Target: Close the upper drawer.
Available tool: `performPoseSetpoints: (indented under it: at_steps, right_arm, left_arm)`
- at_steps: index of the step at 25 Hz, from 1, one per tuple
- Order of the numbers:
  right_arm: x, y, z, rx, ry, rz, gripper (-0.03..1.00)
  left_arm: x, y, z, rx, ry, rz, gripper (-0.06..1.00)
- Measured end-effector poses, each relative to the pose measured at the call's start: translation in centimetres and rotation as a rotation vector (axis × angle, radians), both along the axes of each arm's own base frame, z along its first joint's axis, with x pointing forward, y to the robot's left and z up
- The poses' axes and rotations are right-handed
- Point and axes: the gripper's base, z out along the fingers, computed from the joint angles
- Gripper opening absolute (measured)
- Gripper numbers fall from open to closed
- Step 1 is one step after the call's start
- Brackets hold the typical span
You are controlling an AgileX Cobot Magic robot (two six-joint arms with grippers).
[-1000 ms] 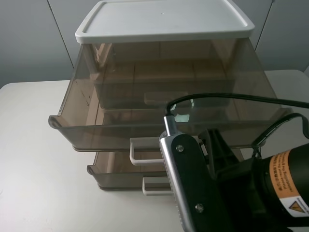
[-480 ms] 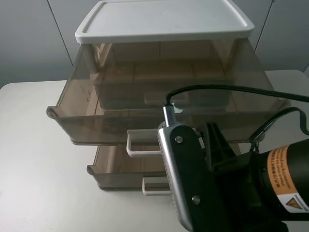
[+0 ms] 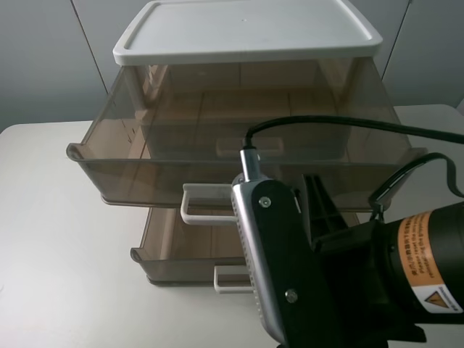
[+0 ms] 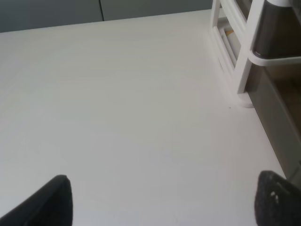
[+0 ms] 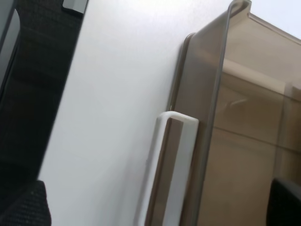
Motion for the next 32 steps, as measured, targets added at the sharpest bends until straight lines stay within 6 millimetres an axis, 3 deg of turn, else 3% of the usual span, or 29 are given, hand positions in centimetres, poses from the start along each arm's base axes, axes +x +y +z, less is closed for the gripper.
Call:
performPoseSetpoints:
  at_steps: [11,32]
  right_arm:
    - [0.7,0.5,1.0,0.031,-0.064,-0.015,0.70]
    - [1.6,0.4,1.3,0.158,0.038,-0.291,0.70]
  left_arm:
    - [0.0,0.0,0.0,0.000,0.000,0.000,0.74]
    - [0.0,0.0,0.0,0.000,0.000,0.000,0.74]
